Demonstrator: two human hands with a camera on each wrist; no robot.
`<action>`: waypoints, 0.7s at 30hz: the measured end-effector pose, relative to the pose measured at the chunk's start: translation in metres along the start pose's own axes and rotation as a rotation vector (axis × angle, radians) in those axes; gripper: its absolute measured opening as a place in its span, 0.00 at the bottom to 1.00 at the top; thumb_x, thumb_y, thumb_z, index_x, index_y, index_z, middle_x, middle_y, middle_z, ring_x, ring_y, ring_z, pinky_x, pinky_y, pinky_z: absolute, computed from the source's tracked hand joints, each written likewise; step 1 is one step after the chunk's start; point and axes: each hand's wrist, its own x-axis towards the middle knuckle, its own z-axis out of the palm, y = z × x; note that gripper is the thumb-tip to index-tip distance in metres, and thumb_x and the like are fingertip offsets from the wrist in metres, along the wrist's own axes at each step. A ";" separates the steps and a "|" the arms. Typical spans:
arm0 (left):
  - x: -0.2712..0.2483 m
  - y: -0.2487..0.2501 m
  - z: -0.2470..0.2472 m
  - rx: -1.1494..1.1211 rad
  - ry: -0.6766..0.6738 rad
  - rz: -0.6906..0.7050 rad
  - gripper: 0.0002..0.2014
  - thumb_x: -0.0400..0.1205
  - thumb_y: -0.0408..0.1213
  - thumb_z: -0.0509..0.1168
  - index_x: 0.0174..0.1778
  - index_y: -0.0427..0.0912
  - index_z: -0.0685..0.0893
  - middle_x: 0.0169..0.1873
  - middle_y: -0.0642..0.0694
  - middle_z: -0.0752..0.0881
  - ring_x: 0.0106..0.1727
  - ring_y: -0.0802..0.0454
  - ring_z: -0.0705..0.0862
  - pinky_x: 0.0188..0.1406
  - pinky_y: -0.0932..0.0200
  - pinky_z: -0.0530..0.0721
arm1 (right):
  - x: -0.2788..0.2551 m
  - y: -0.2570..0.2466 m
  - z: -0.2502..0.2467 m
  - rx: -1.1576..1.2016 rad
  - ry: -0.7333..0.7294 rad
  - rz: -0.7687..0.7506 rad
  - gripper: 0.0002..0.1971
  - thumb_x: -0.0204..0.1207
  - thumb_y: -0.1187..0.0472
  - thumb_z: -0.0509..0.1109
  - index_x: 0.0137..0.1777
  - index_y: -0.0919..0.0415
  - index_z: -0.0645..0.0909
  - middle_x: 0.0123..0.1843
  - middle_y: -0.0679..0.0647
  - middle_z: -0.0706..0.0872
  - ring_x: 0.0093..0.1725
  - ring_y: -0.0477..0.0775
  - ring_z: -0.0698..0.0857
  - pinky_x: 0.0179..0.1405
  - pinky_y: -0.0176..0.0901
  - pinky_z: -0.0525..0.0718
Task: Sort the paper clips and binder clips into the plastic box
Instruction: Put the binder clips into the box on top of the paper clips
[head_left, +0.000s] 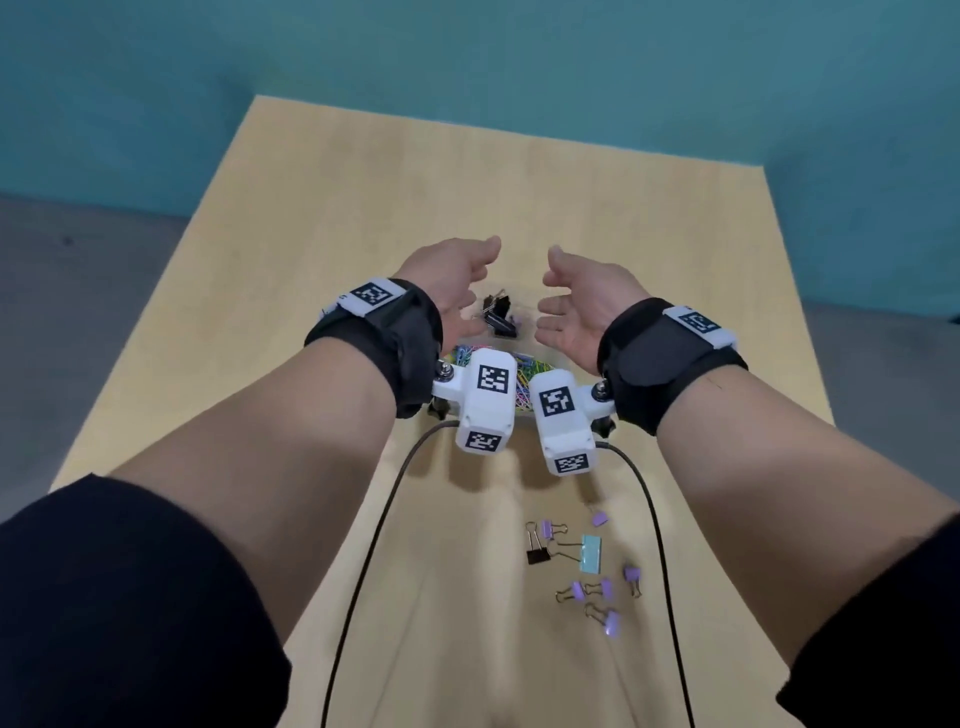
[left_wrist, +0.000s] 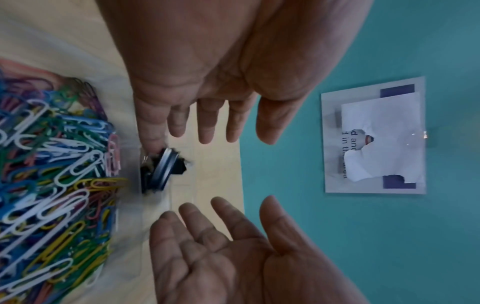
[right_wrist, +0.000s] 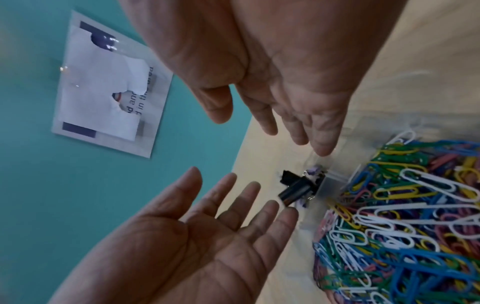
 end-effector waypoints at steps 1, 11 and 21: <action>-0.004 0.002 -0.002 0.006 -0.027 0.006 0.24 0.79 0.45 0.69 0.69 0.40 0.77 0.67 0.42 0.77 0.70 0.41 0.69 0.66 0.33 0.77 | -0.005 -0.002 -0.002 -0.015 -0.002 -0.012 0.26 0.82 0.48 0.64 0.73 0.65 0.69 0.77 0.71 0.66 0.70 0.70 0.71 0.49 0.52 0.80; -0.097 -0.044 -0.101 0.378 0.281 0.285 0.03 0.81 0.37 0.66 0.47 0.48 0.85 0.49 0.44 0.86 0.48 0.48 0.83 0.51 0.49 0.83 | -0.100 0.063 -0.087 -0.667 0.231 -0.435 0.11 0.80 0.56 0.66 0.60 0.54 0.81 0.54 0.50 0.85 0.55 0.52 0.84 0.56 0.50 0.83; -0.166 -0.137 -0.192 1.089 0.501 0.124 0.16 0.78 0.35 0.64 0.63 0.45 0.83 0.57 0.42 0.84 0.47 0.48 0.80 0.44 0.55 0.76 | -0.166 0.193 -0.112 -1.307 0.117 -0.167 0.12 0.72 0.51 0.69 0.50 0.50 0.70 0.43 0.48 0.79 0.38 0.50 0.80 0.37 0.46 0.78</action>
